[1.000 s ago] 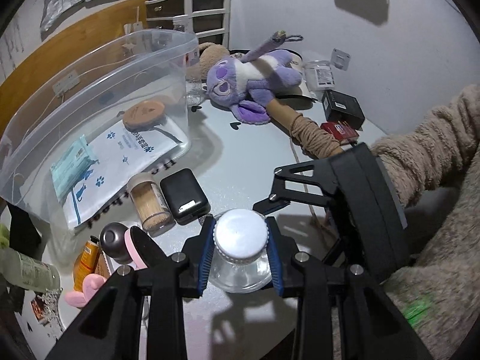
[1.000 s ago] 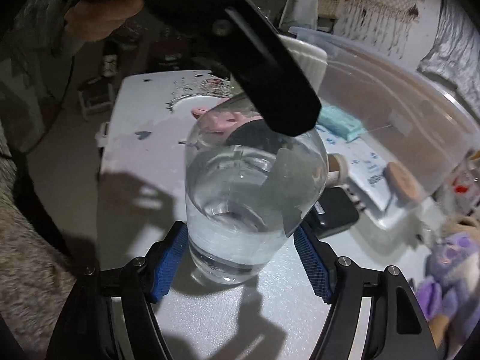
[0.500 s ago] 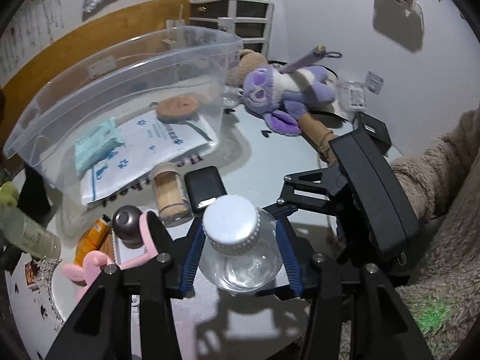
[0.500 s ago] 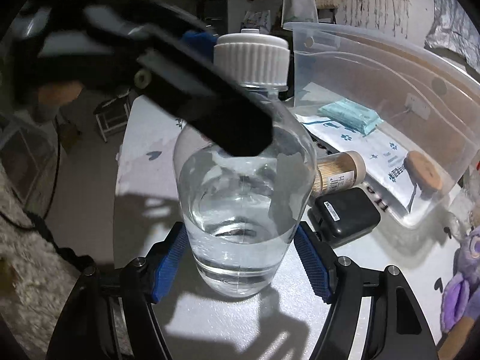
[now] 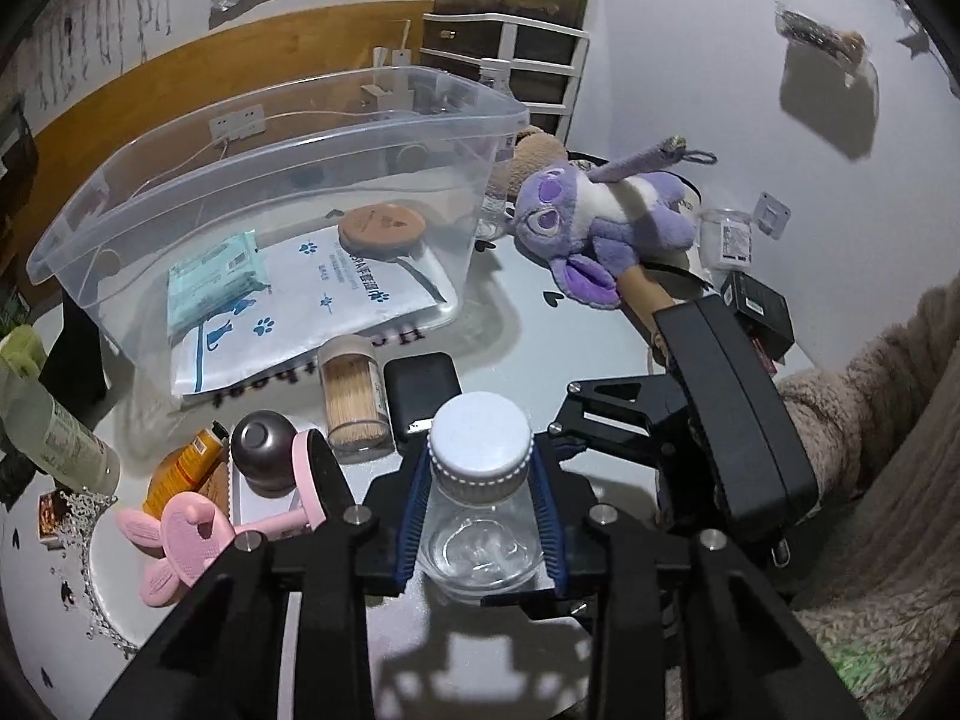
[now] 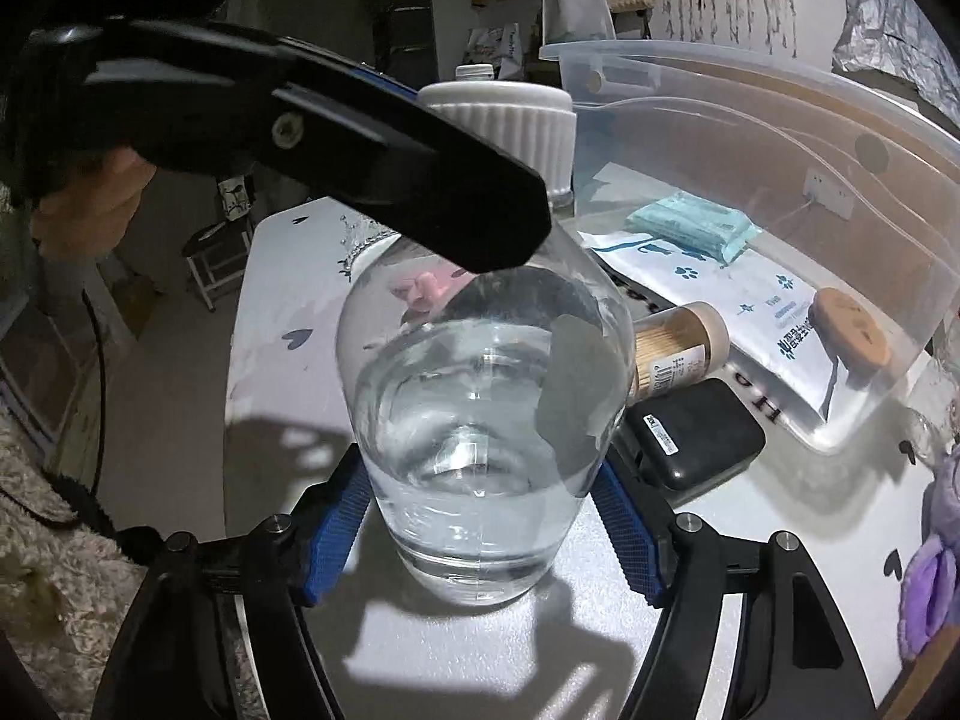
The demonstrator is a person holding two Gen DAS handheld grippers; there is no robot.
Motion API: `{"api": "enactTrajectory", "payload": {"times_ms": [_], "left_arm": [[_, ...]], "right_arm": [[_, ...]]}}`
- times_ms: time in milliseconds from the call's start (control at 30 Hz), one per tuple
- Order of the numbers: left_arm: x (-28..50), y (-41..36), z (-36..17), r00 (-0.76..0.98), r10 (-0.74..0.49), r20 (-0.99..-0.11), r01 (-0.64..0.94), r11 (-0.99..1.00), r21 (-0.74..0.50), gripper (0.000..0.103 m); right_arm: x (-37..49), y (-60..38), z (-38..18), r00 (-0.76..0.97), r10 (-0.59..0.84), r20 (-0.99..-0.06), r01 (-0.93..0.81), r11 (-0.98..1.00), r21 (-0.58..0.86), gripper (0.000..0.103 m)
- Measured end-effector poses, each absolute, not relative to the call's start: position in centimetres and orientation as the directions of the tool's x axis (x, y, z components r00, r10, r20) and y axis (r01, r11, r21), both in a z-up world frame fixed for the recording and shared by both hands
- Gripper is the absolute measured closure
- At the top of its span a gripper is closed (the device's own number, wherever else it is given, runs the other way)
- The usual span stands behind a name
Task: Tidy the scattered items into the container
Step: 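Carry the bottle with both tools over the clear plastic container, open left tool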
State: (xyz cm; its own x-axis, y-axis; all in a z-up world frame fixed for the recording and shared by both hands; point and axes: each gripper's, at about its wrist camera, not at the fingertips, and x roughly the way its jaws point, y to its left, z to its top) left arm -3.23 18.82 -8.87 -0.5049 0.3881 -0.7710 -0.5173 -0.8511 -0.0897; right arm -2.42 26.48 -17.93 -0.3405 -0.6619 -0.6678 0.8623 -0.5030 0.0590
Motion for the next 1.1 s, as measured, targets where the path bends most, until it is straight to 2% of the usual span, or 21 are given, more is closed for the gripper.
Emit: {"api": "enactTrajectory", "payload": {"times_ms": [233,400,533,667,833,967,1100], "left_arm": [[-2.9,18.7,-6.4,-0.535,0.42,-0.733,-0.529,-0.843,-0.097,0.071],[-3.6,18.6,-1.7,-0.568,0.462,-0.681,-0.551,-0.828,-0.102,0.071],[-5.4,18.1,3.3,-0.587,0.506,-0.632,-0.591,-0.801,-0.093,0.071],[-9.2,16.5,9.1,-0.614,0.551,-0.565,-0.63,-0.774,-0.07,0.071],[-15.8,13.6,13.9,-0.638,0.565,-0.523,-0.628,-0.775,-0.071,0.071],[-21.4,10.5,15.2,-0.645,0.556,-0.525,-0.593,-0.797,-0.116,0.071],[-25.3,7.4,13.9,-0.646,0.528,-0.551,-0.532,-0.829,-0.169,0.071]], "right_arm": [[-2.3,26.5,-15.1,-0.397,-0.615,-0.681,0.832,-0.554,0.015,0.032],[-3.1,26.9,-10.5,-0.426,-0.598,-0.679,0.801,-0.598,0.024,0.032],[-4.8,26.3,-4.7,-0.485,-0.556,-0.675,0.78,-0.624,-0.047,0.032],[-7.9,25.1,1.1,-0.543,-0.521,-0.659,0.758,-0.642,-0.116,0.032],[-14.9,21.9,6.9,-0.58,-0.499,-0.643,0.743,-0.648,-0.167,0.032],[-20.2,19.3,8.8,-0.557,-0.497,-0.666,0.762,-0.625,-0.171,0.032],[-25.0,16.9,7.3,-0.474,-0.516,-0.714,0.81,-0.573,-0.124,0.032]]}}
